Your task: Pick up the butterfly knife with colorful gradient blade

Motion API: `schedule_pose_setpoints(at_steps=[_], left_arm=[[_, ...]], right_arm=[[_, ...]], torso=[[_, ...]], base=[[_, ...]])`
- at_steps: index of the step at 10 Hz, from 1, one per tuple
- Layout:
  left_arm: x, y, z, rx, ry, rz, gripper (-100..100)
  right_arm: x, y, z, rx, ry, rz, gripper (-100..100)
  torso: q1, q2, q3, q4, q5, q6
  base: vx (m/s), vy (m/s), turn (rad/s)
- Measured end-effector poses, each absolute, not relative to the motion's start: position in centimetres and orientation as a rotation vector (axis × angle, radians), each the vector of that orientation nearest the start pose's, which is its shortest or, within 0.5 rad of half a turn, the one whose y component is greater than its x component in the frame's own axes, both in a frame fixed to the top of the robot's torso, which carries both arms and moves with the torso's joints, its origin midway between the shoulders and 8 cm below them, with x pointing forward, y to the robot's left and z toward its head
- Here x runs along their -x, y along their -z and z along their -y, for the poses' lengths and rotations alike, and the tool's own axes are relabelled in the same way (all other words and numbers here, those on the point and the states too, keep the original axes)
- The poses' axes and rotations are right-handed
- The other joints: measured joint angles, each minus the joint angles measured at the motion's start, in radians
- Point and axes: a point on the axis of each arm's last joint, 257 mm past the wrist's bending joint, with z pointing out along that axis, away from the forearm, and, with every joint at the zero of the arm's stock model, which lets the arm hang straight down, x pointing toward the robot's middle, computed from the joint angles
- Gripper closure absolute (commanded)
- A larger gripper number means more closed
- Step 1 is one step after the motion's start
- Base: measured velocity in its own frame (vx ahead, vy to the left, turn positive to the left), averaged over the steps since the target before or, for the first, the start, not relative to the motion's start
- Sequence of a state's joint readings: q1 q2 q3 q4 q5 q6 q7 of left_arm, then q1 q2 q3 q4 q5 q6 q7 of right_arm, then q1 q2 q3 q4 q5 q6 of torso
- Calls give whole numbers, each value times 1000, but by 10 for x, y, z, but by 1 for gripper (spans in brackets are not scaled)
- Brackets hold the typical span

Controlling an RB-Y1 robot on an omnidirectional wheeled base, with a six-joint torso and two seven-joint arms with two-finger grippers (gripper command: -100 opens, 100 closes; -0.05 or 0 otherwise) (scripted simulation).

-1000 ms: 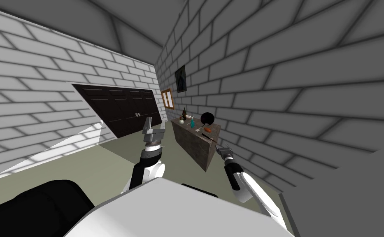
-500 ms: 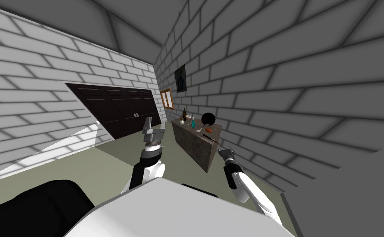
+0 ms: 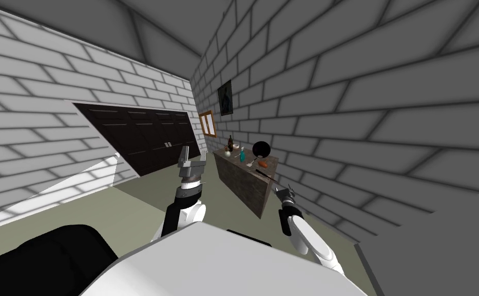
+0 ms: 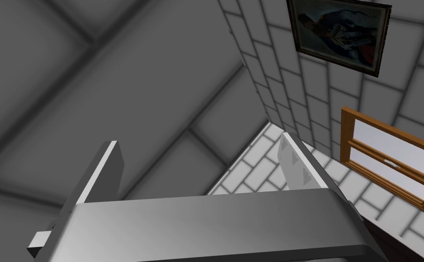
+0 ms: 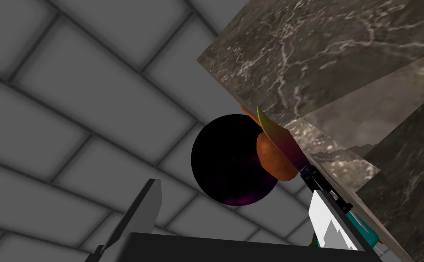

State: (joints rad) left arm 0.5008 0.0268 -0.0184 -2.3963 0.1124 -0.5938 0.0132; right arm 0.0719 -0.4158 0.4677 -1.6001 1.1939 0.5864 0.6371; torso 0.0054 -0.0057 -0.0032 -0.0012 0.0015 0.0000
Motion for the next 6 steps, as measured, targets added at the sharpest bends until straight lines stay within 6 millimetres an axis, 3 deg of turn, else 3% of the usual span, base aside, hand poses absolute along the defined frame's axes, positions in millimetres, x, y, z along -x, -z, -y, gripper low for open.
schedule_pose_setpoints(at_steps=[6], left_arm=[[-299,-89,-277,544,1450,-415,0]], right_arm=[[-479,331,314,604,939,-1731,-100]], torso=[[0,-1,-1,0,0,0]], base=[[70,81,-22]])
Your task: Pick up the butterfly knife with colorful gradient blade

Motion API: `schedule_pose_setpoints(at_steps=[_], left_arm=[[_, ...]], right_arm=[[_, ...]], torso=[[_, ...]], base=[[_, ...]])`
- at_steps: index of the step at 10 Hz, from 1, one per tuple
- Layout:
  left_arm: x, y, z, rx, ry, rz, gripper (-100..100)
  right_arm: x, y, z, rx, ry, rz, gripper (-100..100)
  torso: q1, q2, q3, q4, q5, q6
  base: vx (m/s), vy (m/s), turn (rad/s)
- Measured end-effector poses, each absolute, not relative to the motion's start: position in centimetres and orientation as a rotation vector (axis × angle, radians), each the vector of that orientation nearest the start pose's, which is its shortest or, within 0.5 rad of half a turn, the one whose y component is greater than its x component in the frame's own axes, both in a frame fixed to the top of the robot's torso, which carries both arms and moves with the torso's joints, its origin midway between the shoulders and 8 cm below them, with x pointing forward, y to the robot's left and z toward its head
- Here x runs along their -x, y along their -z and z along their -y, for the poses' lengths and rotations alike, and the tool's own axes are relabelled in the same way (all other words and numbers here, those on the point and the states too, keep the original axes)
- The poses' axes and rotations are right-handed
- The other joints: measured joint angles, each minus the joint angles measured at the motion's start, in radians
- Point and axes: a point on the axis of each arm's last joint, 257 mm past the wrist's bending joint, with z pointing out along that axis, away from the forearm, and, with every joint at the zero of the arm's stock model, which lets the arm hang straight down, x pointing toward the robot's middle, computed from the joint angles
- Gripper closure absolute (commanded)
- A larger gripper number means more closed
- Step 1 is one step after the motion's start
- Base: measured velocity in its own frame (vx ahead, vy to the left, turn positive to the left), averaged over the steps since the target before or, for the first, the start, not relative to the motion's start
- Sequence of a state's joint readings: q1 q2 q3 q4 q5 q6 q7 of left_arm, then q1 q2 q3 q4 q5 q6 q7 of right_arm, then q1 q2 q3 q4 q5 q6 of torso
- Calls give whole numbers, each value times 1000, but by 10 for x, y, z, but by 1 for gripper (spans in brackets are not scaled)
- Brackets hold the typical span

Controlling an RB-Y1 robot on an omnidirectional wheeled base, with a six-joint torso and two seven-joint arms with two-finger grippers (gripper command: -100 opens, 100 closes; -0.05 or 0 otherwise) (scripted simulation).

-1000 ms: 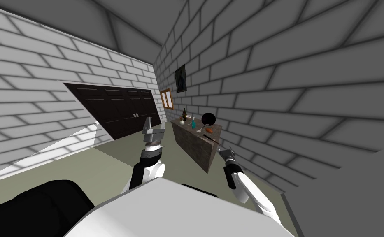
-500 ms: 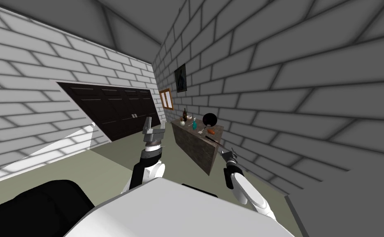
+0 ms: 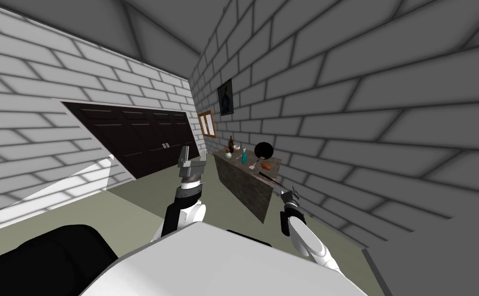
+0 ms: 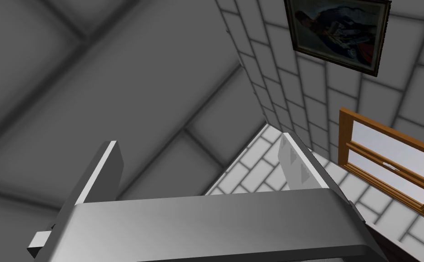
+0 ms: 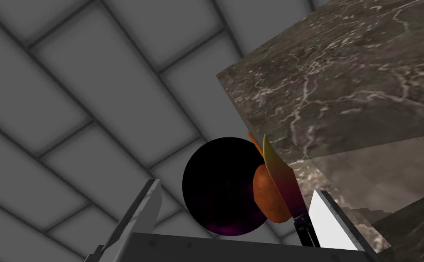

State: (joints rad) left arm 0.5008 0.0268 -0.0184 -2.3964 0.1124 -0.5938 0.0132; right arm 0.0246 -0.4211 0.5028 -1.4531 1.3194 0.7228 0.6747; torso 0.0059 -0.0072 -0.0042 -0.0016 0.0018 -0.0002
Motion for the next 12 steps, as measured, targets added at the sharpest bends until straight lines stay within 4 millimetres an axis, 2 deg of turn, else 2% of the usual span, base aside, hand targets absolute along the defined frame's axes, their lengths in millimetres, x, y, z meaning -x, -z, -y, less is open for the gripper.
schedule_pose_setpoints(at_steps=[7,12], left_arm=[[-299,-89,-277,544,1450,-415,0],[-299,-89,-277,544,1450,-415,0]], right_arm=[[-469,341,353,719,1238,-1677,-100],[-456,349,378,827,1442,-1613,-100]], torso=[[-3,1,1,0,-1,0],[-1,-1,0,0,0,0]], base=[[67,62,-11],[90,89,5]])
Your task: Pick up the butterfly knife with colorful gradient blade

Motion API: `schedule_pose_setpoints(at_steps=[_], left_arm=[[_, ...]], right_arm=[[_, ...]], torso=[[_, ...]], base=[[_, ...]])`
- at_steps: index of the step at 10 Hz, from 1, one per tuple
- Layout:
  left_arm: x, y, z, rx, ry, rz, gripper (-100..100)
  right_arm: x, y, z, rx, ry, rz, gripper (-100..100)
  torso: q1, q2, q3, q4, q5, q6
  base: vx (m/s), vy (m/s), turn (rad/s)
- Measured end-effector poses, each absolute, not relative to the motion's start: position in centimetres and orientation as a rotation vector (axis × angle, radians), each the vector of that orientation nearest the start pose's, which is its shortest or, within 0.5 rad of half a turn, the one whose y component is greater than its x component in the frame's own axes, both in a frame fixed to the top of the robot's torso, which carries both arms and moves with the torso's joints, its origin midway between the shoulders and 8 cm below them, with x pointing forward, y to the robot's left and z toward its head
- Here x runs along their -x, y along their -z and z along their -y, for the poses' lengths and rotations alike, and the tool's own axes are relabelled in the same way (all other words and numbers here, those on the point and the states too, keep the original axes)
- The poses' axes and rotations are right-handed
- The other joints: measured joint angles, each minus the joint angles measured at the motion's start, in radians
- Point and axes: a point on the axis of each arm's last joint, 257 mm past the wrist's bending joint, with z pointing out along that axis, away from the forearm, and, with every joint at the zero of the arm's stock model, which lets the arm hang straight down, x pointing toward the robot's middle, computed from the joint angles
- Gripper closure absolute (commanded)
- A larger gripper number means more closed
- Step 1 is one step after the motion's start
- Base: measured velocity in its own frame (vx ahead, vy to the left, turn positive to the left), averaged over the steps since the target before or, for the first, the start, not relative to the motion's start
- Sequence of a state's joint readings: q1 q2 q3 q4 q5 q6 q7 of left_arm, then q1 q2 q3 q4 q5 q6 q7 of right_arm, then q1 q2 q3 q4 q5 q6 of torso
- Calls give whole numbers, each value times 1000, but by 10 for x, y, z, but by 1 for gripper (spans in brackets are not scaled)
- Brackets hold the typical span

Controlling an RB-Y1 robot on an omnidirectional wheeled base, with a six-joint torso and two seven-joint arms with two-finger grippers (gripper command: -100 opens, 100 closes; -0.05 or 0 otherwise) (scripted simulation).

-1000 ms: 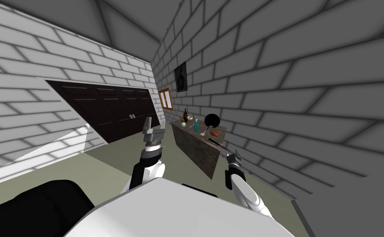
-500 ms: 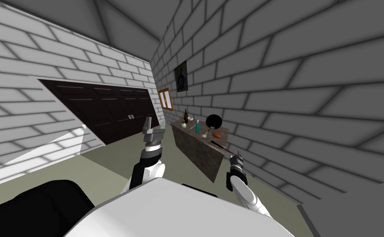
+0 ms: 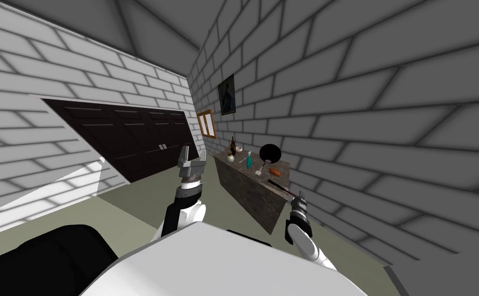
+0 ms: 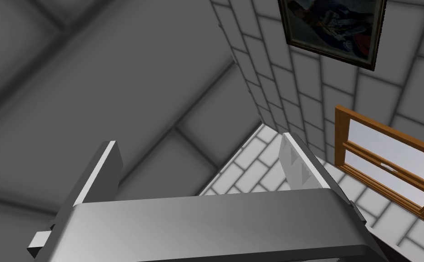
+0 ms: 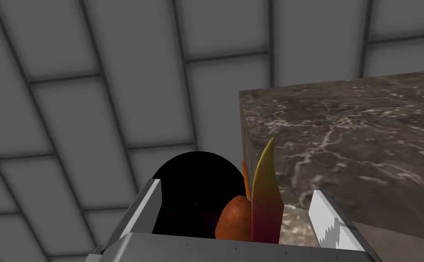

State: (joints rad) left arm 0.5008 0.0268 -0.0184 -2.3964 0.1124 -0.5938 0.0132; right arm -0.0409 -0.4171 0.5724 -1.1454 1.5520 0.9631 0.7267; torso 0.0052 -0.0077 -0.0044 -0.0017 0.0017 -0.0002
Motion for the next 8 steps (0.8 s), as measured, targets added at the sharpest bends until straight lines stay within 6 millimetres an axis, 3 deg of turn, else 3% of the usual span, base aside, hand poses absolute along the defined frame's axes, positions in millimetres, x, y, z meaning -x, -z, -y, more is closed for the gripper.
schedule_pose_setpoints(at_steps=[2,3,4,8], left_arm=[[-299,-89,-277,544,1450,-415,0],[-299,-89,-277,544,1450,-415,0],[-299,-89,-277,544,1450,-415,0],[-299,-89,-277,544,1450,-415,0]], right_arm=[[-450,355,382,864,1482,-1603,-100],[-449,356,384,866,1486,-1604,0],[-449,356,384,866,1488,-1605,-100],[-430,356,454,755,1604,-1710,-100]], torso=[[0,2,1,0,0,0],[-2,3,2,1,-1,-1],[-4,4,2,1,-2,-2],[-9,5,3,3,-4,-8]], base=[[50,66,10],[2,5,-14],[-47,-10,370],[-129,-57,474]])
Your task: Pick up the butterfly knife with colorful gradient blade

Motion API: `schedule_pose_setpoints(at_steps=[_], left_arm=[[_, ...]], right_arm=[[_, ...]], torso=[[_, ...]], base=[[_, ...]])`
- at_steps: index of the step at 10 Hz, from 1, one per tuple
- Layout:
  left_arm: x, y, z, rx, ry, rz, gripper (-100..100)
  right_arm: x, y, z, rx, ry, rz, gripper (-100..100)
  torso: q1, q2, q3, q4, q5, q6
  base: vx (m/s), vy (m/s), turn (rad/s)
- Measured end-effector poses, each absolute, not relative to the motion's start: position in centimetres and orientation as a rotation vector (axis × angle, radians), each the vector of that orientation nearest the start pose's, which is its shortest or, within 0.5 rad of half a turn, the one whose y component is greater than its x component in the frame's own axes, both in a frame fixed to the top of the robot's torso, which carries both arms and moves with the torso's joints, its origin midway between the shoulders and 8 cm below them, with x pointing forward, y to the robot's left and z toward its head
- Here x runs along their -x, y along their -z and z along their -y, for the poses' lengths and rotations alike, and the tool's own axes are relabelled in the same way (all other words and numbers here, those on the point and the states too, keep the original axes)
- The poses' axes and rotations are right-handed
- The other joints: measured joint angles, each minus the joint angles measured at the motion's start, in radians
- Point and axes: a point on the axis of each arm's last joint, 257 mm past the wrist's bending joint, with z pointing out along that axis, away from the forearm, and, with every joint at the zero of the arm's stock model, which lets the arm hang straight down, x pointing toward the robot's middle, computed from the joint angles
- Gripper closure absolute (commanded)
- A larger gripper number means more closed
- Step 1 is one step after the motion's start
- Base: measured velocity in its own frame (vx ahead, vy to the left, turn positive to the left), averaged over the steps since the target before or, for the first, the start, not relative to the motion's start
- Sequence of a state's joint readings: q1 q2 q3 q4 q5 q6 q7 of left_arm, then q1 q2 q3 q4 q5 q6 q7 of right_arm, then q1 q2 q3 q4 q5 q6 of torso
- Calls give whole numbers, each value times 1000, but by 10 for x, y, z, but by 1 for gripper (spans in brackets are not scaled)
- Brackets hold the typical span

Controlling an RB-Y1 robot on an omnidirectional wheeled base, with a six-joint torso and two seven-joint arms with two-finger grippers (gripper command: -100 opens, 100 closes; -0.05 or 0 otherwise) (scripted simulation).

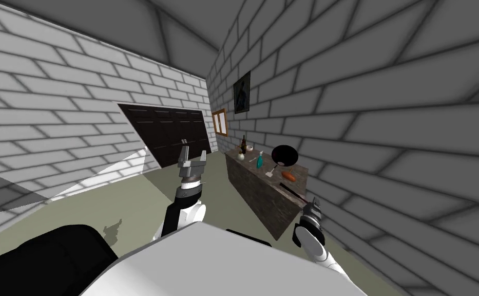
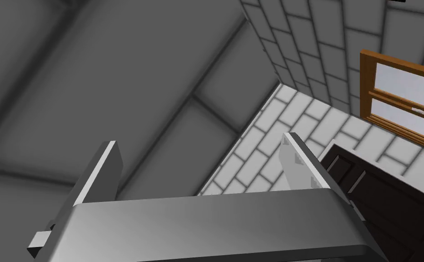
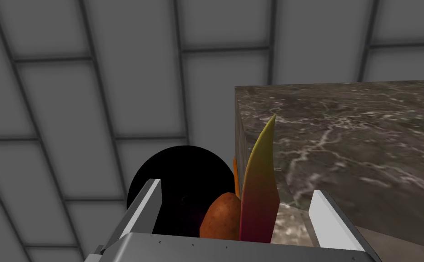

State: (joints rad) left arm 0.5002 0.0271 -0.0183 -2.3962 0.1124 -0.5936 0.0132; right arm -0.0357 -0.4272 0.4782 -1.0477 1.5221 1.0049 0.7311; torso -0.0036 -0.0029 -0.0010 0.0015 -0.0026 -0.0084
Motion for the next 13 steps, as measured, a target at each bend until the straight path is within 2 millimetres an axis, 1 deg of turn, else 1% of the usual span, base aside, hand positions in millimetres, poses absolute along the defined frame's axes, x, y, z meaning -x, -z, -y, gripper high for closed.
schedule_pose_setpoints(at_steps=[1,2,3,4,6,7,8,9,13], left_arm=[[-299,-89,-277,544,1450,-415,0],[-299,-89,-277,544,1450,-415,0],[-299,-89,-277,544,1450,-415,0],[-299,-89,-277,544,1450,-415,0],[-299,-89,-277,544,1450,-415,0],[-299,-89,-277,544,1450,-415,0],[-299,-89,-277,544,1450,-416,0],[-299,-89,-277,544,1450,-416,0],[-299,-89,-277,544,1450,-416,0]], right_arm=[[-422,355,470,716,1631,-1741,-100],[-412,355,491,684,1668,-1770,-100],[-408,355,501,659,1684,-1785,-100],[-401,354,516,628,1708,-1806,-100],[-383,350,549,548,1764,-1859,-100],[-370,348,567,508,1796,-1887,-100],[-364,347,576,487,1814,-1900,-100],[-363,347,577,483,1815,-1901,100],[-363,348,577,486,1816,-1901,100]], torso=[[1,0,0,0,0,0],[2,0,0,0,0,1],[2,-3,-1,-1,0,1],[3,-4,-2,-1,1,0],[2,-1,-1,0,0,1],[1,0,0,0,0,1],[1,-3,-1,0,0,1],[1,-6,-3,-1,0,2],[2,-9,-5,-2,0,2]], base=[[-132,-26,453],[-81,-12,249],[-76,1,425],[-106,0,412],[-136,-15,409],[-88,-17,339],[-27,-9,55],[-8,-1,-9],[0,0,0]])
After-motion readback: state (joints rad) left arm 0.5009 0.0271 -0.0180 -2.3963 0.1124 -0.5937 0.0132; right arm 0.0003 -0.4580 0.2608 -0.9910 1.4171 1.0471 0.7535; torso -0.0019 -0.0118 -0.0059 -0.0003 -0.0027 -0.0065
